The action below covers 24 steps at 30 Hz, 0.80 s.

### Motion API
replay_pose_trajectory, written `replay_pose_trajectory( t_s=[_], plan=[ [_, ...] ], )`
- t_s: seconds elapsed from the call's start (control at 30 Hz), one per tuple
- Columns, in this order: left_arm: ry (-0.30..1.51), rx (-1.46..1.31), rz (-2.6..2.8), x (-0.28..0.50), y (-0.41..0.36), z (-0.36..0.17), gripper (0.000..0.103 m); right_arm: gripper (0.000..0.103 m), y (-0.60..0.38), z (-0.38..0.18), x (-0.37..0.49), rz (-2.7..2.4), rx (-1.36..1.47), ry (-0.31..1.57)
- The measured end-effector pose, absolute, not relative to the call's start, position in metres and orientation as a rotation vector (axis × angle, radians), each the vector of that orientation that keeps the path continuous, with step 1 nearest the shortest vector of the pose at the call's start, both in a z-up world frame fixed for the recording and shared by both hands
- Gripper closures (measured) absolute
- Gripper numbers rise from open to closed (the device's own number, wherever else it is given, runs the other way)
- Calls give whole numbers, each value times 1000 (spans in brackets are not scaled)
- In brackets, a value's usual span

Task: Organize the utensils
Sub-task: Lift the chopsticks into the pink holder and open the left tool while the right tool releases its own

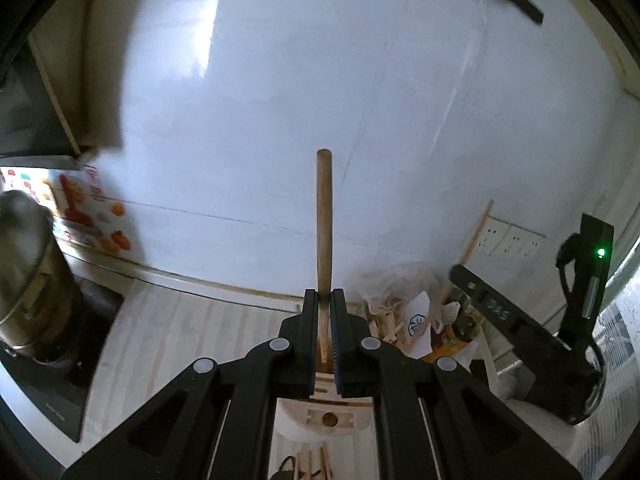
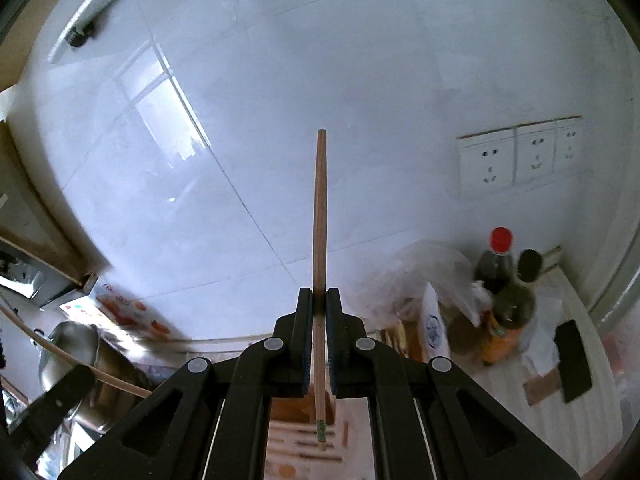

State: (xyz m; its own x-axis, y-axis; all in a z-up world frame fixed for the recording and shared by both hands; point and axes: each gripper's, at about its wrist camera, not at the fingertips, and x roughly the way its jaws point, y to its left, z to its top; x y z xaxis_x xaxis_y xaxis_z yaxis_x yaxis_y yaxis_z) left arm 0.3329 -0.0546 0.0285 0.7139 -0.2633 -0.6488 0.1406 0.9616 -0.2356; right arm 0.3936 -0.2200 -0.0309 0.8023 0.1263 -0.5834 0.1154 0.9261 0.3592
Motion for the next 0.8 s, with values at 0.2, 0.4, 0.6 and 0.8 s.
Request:
replay_pose_trajectory(
  t_s=[0.2,0.4,0.6,0.8],
  plan=[
    [848,-135,-233,373,-73,-12,100,97,-204,-62,425,-3,383,654],
    [964,-157,-258,394,-75,-52,100,97,-198,-89,433,10,376,680],
    [961,-185,-292,388,-66,-49,96,95,-202,-103,428,93,395,772],
    [886,-124,-199,368,-50,-28,42,75,-215,-95,406,126,405,795]
  ],
)
